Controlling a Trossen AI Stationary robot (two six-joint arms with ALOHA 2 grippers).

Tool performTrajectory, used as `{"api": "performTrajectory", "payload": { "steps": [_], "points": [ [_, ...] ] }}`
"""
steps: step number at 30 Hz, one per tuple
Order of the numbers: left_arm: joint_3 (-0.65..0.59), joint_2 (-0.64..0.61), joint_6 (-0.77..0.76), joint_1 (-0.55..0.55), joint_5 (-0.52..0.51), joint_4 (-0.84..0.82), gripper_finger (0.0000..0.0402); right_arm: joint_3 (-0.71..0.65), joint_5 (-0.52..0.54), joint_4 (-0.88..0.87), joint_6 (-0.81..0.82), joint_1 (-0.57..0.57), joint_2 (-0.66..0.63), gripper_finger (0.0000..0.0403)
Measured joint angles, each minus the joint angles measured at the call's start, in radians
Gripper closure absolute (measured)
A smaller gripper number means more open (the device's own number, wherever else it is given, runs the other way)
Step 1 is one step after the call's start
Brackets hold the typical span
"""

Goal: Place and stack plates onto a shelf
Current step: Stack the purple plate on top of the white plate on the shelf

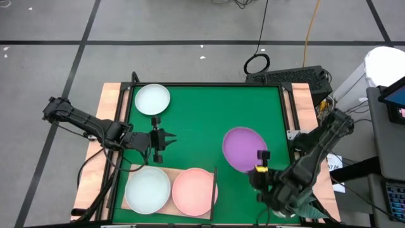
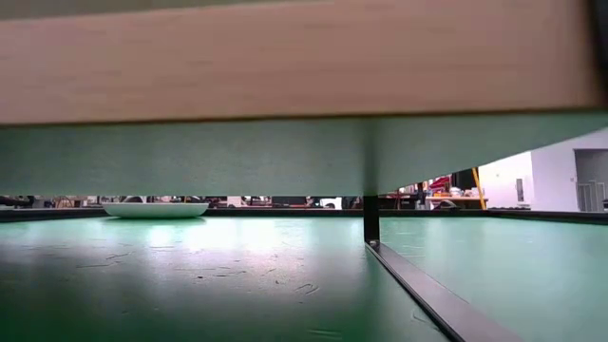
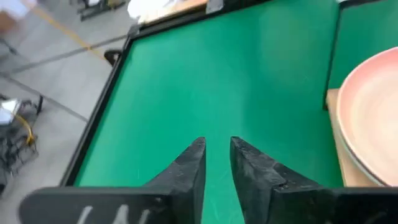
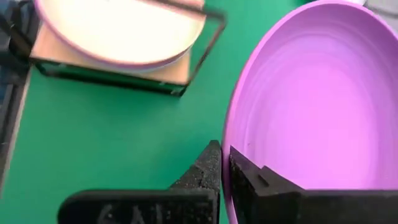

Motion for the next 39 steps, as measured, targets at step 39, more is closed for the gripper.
{"api": "performTrajectory", "payload": {
  "steps": [39],
  "points": [
    [0.575,0.439,0.291,-0.143,0.076,-0.362,0.0244,-0.013,-0.405,0.554,-0.799,-0.325,0.03,0.04]
  ]
}}
